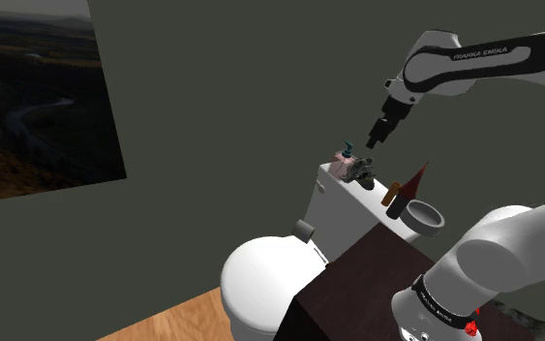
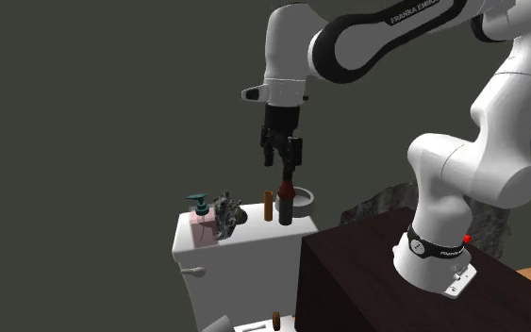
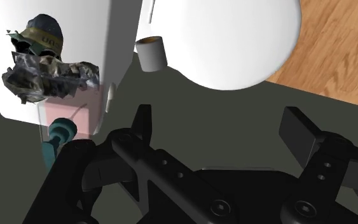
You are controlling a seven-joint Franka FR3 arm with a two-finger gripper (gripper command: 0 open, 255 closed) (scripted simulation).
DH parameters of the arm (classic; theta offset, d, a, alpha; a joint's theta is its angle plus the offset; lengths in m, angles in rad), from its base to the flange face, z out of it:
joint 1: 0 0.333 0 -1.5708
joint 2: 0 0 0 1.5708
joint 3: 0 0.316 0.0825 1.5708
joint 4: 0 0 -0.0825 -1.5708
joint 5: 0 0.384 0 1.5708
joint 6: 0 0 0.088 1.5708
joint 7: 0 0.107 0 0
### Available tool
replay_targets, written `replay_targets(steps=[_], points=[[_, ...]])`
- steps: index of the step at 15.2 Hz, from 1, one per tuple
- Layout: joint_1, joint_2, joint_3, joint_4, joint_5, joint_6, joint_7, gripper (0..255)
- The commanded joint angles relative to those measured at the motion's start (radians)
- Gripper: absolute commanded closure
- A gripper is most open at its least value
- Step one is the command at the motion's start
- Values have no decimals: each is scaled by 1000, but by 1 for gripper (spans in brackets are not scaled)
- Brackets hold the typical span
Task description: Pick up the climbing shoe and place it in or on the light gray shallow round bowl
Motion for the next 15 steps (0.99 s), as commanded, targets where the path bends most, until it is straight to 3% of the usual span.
replay_targets(steps=[1, 8, 15], points=[[-10, 60, -36, 16, -8, 40, -41, 0], [-32, 280, -142, 79, 12, 175, -178, 0], [-69, 538, -214, 197, 117, 278, -350, 0]])
